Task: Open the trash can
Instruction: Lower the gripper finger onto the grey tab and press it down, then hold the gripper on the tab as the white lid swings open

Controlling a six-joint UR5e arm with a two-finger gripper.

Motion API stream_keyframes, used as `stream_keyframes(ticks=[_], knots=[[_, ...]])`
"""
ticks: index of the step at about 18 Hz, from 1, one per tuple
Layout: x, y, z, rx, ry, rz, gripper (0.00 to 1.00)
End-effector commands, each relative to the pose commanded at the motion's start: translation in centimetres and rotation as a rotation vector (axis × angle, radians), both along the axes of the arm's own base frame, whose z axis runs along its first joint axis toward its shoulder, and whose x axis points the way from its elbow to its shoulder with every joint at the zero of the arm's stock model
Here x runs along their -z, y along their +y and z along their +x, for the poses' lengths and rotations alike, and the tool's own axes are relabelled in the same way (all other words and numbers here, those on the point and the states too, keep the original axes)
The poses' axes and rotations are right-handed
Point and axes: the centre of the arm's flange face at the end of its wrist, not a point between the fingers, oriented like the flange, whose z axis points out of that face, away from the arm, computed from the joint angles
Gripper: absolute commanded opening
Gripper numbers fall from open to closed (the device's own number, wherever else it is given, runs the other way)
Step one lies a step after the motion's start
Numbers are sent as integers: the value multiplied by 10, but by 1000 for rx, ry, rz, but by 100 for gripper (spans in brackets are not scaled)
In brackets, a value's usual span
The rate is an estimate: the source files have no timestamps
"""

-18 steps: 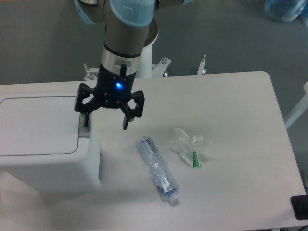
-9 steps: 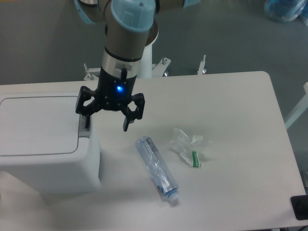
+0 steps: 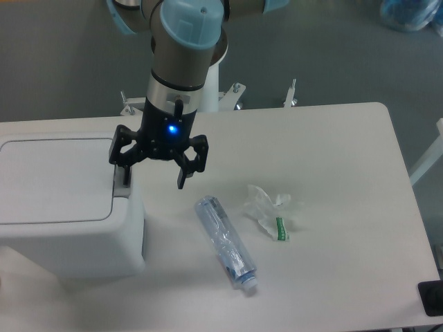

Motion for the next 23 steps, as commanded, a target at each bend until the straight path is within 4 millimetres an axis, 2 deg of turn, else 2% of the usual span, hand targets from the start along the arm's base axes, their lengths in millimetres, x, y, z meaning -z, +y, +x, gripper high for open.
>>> stream_keyframes(ticks=[15, 21, 23], knots=[[3, 0, 0, 0, -4, -4, 100], [-32, -13, 12, -3, 33, 48, 100], [-38, -16, 7, -12, 51, 54, 100]])
